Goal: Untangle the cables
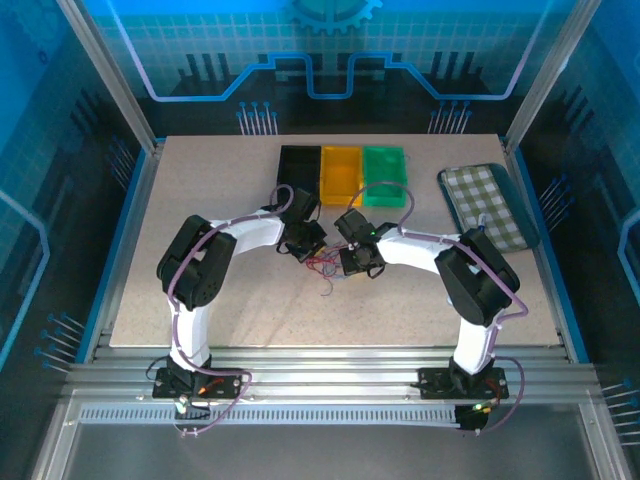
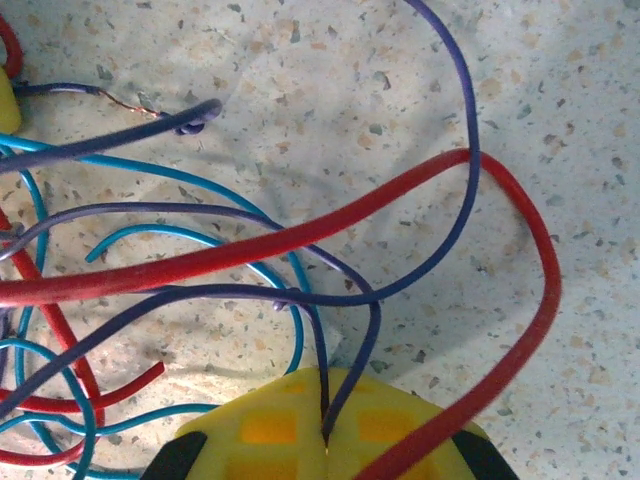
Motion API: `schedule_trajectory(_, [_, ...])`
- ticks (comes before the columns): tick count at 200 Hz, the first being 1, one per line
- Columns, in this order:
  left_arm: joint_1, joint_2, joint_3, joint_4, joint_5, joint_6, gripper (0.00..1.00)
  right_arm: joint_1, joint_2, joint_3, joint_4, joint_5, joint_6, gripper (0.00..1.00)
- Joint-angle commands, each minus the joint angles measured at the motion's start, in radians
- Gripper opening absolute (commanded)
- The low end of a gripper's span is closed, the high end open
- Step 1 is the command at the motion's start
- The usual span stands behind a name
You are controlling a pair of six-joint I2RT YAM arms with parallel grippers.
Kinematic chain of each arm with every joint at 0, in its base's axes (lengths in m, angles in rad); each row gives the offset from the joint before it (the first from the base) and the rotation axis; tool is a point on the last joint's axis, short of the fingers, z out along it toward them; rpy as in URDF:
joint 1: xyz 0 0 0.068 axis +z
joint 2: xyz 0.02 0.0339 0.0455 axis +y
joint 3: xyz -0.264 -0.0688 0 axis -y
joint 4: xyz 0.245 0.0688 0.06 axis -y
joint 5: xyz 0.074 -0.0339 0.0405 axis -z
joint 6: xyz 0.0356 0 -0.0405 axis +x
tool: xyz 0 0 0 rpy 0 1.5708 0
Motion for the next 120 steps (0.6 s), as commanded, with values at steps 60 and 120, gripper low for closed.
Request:
schedule_trajectory(60, [-0.001, -0.023, -0.032, -0.079, -0.045, -0.01, 0.0, -0.25, -0.331, -0.264, -0.007, 0.232, 0.079, 0.0])
schedule_trajectory(120, [0.003, -0.035, -0.046, -0.085, -0.069, -0.011, 0.0, -0.39, -0.413, -0.275, 0.012, 0.151, 0.021, 0.0])
